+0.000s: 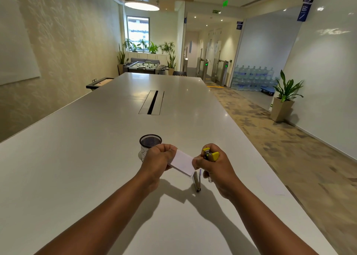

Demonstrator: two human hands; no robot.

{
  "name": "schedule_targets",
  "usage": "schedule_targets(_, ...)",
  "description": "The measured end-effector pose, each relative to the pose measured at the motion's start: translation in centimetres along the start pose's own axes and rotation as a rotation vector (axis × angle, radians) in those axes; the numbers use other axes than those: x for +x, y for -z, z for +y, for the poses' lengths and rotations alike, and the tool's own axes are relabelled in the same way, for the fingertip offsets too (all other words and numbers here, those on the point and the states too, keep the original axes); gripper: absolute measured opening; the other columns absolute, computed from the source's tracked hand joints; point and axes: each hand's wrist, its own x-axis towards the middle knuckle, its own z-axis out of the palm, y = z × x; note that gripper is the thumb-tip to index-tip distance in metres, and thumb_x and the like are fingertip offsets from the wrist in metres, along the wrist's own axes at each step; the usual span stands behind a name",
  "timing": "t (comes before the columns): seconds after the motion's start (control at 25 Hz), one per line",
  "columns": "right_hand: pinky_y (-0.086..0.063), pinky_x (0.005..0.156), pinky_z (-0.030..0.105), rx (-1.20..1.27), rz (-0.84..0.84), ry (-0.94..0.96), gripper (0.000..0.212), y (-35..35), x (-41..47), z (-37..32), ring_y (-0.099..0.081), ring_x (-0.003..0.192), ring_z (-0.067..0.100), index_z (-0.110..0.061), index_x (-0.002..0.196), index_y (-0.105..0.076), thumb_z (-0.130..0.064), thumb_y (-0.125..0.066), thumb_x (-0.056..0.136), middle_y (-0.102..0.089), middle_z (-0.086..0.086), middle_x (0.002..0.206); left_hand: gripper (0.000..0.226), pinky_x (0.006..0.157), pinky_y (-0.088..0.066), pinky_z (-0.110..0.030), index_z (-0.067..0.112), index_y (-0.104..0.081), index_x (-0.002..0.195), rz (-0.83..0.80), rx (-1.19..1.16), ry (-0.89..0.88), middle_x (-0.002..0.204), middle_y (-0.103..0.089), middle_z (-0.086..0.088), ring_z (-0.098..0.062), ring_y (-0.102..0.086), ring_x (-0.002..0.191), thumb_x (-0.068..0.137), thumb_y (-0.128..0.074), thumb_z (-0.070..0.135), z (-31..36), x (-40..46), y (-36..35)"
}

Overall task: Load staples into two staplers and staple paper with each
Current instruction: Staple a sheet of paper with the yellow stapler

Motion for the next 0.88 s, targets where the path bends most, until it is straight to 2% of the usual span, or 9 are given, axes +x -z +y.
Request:
schedule_targets(0.08, -0.043, 0.052, 0.031, -0.033, 0.01, 0.01, 0.023, 0.3, 0.3, 0.2, -0.056, 0.059, 0.014, -0.009, 0.087, -0.051, 0.001, -0.071, 0.085, -0.059, 0.018, 0.075, 0.007, 0.068, -0.053, -0.027, 0.013, -0.064, 0.1, -0.076, 0.021, -0.013, 0.084, -0.071, -0.004, -0.017, -0.063, 0.079, 0.095, -0.063, 0.008, 0.0, -0.1, 0.7)
schedule_targets(0.16, -0.041, 0.05, 0.031, -0.061, 0.029, -0.006, 0.019, 0.7, 0.5, 0.2, -0.056, 0.057, 0.013, -0.01, 0.09, -0.053, -0.004, -0.07, 0.087, -0.062, 0.025, 0.078, 0.022, 0.068, -0.055, -0.028, 0.014, -0.057, 0.104, -0.156, 0.036, -0.042, 0.077, -0.069, -0.002, -0.017, -0.064, 0.076, 0.09, -0.068, 0.001, -0.2, -0.3, 1.2)
schedule_targets(0.28, -0.037, 0.042, 0.022, -0.027, 0.048, -0.038, 0.014, 0.9, 0.7, -0.1, -0.052, 0.047, 0.008, -0.013, 0.089, -0.054, -0.011, -0.068, 0.092, -0.064, 0.019, 0.076, 0.02, 0.067, -0.056, -0.027, 0.013, -0.063, 0.091, -0.236, 0.045, -0.059, 0.078, -0.063, -0.002, -0.017, -0.06, 0.075, 0.088, -0.067, -0.006, -0.4, -0.6, 1.1)
schedule_targets(0.4, -0.032, 0.041, 0.023, 0.073, 0.079, -0.098, 0.024, 0.7, 0.7, 0.3, -0.047, 0.046, 0.012, -0.013, 0.091, -0.053, -0.034, -0.064, 0.097, -0.058, 0.007, 0.067, 0.018, 0.072, -0.059, -0.029, 0.01, -0.072, 0.091, -0.185, 0.014, -0.058, 0.089, -0.064, -0.003, -0.02, -0.062, 0.08, 0.089, -0.067, -0.006, -0.6, -0.4, 0.8)
schedule_targets(0.48, -0.03, 0.045, 0.026, 0.159, 0.068, -0.19, 0.031, 0.8, 0.5, 1.1, -0.041, 0.05, 0.014, -0.016, 0.09, -0.05, -0.045, -0.061, 0.092, -0.05, 0.001, 0.065, 0.019, 0.078, -0.061, -0.033, 0.008, -0.073, 0.096, -0.135, -0.061, -0.061, 0.095, -0.061, -0.004, -0.024, -0.066, 0.085, 0.086, -0.07, -0.007, -0.6, -0.2, 0.7)
schedule_targets(0.6, -0.031, 0.051, 0.029, 0.295, -0.085, -0.282, 0.026, 0.6, 0.1, 2.3, -0.039, 0.056, 0.018, -0.016, 0.089, -0.049, -0.039, -0.057, 0.08, -0.048, 0.003, 0.071, 0.024, 0.081, -0.061, -0.032, 0.008, -0.072, 0.1, -0.09, -0.088, -0.108, 0.103, -0.059, -0.005, -0.022, -0.068, 0.088, 0.083, -0.073, -0.009, -0.4, -0.1, 0.5)
schedule_targets(0.68, -0.036, 0.054, 0.03, 0.329, -0.152, -0.257, 0.031, 0.0, -0.2, 2.7, -0.043, 0.063, 0.019, -0.009, 0.1, -0.051, -0.033, -0.057, 0.082, -0.052, 0.008, 0.08, 0.026, 0.079, -0.06, -0.028, 0.01, -0.072, 0.102, -0.081, -0.079, -0.142, 0.109, -0.063, -0.006, -0.014, -0.072, 0.085, 0.083, -0.073, -0.008, -0.3, -0.2, 0.1)
schedule_targets(0.8, -0.047, 0.06, 0.029, 0.298, -0.147, -0.172, 0.034, -1.0, -0.4, 2.7, -0.055, 0.074, 0.017, -0.008, 0.116, -0.059, -0.024, -0.063, 0.086, -0.059, 0.007, 0.091, 0.028, 0.079, -0.061, -0.028, 0.013, -0.072, 0.103, -0.048, -0.079, -0.182, 0.113, -0.07, -0.005, -0.008, -0.073, 0.081, 0.084, -0.072, -0.007, -0.4, -0.1, -0.2)
schedule_targets(0.88, -0.05, 0.068, 0.031, 0.315, -0.147, -0.11, 0.037, -1.5, -0.6, 2.8, -0.059, 0.079, 0.015, -0.01, 0.118, -0.064, -0.025, -0.071, 0.085, -0.063, 0.003, 0.09, 0.028, 0.082, -0.062, -0.035, 0.017, -0.073, 0.102, -0.02, -0.059, -0.21, 0.11, -0.073, -0.003, -0.016, -0.069, 0.083, 0.084, -0.074, -0.004, -0.8, 0.0, -0.3)
